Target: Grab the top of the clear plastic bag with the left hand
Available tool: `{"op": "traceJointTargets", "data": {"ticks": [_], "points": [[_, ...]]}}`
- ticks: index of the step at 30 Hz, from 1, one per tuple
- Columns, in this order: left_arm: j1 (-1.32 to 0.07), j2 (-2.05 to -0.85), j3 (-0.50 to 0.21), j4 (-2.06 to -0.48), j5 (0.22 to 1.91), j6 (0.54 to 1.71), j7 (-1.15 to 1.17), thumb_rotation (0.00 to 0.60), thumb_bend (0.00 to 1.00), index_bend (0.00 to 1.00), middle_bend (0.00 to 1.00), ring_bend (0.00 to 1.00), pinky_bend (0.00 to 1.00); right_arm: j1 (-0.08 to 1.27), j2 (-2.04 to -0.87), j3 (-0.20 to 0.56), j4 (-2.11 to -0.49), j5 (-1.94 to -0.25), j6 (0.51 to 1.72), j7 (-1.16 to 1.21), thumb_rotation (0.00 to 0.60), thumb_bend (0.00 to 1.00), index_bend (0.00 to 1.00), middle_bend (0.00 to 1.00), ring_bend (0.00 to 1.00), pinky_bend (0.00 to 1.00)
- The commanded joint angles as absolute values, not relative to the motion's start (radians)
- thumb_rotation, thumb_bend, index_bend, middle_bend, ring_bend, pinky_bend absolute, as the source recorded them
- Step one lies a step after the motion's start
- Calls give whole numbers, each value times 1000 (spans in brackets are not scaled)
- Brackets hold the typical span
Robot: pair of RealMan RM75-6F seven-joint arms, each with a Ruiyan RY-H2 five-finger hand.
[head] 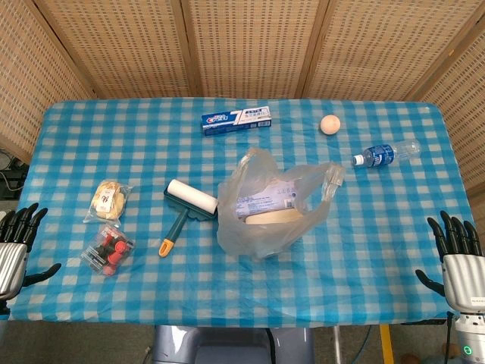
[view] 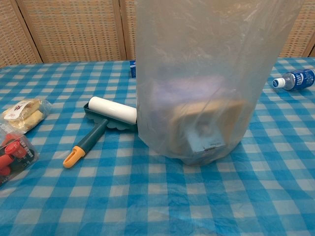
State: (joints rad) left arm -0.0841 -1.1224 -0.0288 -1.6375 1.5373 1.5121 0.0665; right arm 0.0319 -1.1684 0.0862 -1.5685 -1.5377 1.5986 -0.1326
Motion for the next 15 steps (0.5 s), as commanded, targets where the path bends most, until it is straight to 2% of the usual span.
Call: {"op": "traceJointTargets", "data": {"ticks": [1,11,15], "points": [[-85,-1119,-28,-1637,1540,1511,60,600,0,0,0,0,0,33,-1170,86,-1567,-1537,1595,-134,600,0,83,0,0,0],[-156,-1105,-49,-1648,1578,1442,-75,600,3,0,0,0,0,43,-1180,95,-1566,-1515,1575,-158,600,0,84,0,0,0],[-261,-1071,-69,-1671,1632,1340,-248,600,132,0,0,0,0,50,-1186,103,-1560,-1499,1561,-162,600,0,85,0,0,0]]}}
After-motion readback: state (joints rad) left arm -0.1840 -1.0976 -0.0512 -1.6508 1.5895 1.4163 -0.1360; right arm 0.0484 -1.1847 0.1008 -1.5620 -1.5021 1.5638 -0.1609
